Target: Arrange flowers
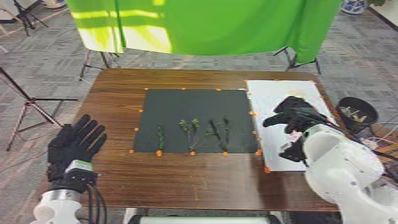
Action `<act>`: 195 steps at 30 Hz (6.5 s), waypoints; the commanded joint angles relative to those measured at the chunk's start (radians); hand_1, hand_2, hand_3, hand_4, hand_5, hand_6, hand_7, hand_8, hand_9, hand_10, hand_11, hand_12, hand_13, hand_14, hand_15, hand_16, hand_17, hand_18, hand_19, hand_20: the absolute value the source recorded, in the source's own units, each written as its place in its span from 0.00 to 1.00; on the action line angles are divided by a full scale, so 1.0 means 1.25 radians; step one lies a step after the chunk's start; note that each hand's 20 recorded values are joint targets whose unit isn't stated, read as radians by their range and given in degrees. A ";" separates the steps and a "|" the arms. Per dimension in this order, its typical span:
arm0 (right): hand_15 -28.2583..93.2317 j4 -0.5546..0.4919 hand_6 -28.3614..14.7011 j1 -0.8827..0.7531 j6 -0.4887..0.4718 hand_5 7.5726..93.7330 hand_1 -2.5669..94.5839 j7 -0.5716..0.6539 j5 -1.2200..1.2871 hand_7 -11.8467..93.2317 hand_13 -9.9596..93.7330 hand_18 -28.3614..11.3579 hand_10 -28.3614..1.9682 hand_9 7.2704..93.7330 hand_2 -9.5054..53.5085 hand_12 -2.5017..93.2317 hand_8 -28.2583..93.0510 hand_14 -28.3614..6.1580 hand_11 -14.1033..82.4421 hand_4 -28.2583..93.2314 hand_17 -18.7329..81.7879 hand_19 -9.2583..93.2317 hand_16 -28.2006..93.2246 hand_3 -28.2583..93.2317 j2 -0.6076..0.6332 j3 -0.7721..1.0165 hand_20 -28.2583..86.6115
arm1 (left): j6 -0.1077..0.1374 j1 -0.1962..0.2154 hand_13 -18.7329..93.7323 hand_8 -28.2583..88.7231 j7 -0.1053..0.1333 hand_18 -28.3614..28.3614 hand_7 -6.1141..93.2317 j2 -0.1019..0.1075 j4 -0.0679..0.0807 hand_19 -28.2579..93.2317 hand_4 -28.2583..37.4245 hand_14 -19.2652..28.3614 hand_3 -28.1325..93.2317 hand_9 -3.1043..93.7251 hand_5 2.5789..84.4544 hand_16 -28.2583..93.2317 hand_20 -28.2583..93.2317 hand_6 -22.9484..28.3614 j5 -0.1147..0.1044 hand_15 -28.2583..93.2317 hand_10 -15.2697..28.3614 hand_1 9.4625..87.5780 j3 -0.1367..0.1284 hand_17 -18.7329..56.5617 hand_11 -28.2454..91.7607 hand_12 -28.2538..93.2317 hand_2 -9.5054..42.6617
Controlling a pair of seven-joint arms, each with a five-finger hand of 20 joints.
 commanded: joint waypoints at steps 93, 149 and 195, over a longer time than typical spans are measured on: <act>0.50 0.510 0.68 0.485 0.063 0.85 0.67 -0.212 -0.171 0.27 0.85 0.20 0.56 0.88 0.00 0.30 0.26 0.63 0.17 0.00 0.58 0.94 0.60 0.81 -0.446 -0.657 0.52 | 0.042 -0.050 0.38 0.17 -0.042 0.76 0.21 0.012 0.022 0.53 0.00 0.76 0.83 0.39 0.49 0.17 0.31 0.64 0.001 0.58 0.72 0.24 0.059 0.17 0.46 0.33 0.48; 0.22 0.511 0.60 0.467 -0.284 0.38 0.25 -0.545 -0.415 0.21 0.26 0.34 0.53 0.33 0.41 0.13 0.15 0.39 0.18 0.06 0.21 0.43 0.44 0.93 -0.520 -0.530 0.37 | 0.072 -0.037 0.35 0.17 -0.012 0.76 0.20 0.030 0.013 0.52 0.00 0.75 0.80 0.36 0.46 0.18 0.31 0.64 -0.023 0.56 0.72 0.14 0.048 0.16 0.46 0.33 0.56; 0.21 0.553 0.64 0.478 -0.288 0.36 0.15 -0.587 -0.438 0.22 0.26 0.33 0.54 0.32 0.35 0.15 0.15 0.37 0.18 0.06 0.19 0.38 0.48 0.90 -0.521 -0.512 0.37 | 0.043 -0.081 0.37 0.17 -0.016 0.76 0.22 0.033 0.036 0.53 0.00 0.76 0.81 0.37 0.48 0.18 0.31 0.64 -0.024 0.58 0.73 0.17 0.076 0.16 0.46 0.33 0.51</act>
